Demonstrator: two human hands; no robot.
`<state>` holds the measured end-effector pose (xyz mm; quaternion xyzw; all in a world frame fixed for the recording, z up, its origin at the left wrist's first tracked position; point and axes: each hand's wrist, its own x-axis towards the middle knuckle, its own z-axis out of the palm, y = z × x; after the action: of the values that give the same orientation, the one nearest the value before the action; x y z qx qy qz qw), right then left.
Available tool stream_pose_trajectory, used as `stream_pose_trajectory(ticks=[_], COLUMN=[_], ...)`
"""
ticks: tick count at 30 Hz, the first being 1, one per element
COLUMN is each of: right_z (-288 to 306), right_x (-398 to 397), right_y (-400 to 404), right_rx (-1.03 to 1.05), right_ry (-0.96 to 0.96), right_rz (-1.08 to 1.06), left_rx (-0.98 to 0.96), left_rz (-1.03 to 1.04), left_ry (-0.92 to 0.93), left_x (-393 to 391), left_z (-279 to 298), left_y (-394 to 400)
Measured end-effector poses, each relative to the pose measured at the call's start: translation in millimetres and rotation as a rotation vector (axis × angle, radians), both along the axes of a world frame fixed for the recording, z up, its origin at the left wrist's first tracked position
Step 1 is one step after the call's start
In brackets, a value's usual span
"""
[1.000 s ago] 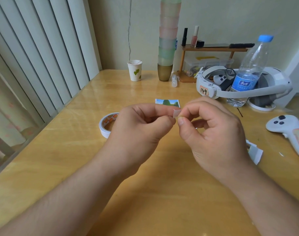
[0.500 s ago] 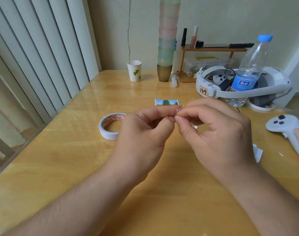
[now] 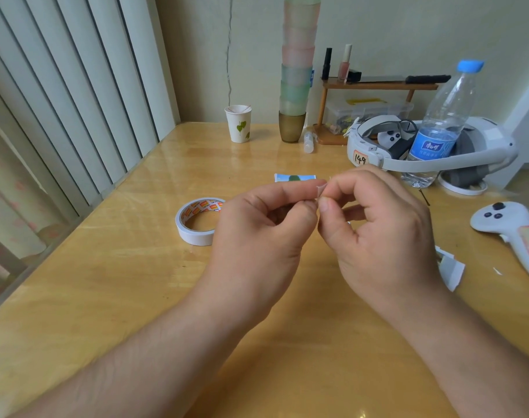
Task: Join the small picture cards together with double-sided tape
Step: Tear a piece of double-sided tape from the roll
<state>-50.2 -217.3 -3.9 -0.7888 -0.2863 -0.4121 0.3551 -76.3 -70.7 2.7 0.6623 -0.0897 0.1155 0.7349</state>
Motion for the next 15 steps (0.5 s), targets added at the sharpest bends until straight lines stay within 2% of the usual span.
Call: stream_pose_trajectory(ticks=[12,15], right_z=[2.9,2.4], right_x=[-2.8,-3.3], right_y=[-0.6,1.0], right_rx=[0.104,0.138], right_ry=[0.239,0.289], right_rz=[0.095,0.115], left_rx=[-0.012,0.024], left_rz=[-0.083,-0.075], left_ry=[0.105,0.080], left_x=[1.8,4.5], left_z=[3.9,1.4], left_y=[6.8,8.6])
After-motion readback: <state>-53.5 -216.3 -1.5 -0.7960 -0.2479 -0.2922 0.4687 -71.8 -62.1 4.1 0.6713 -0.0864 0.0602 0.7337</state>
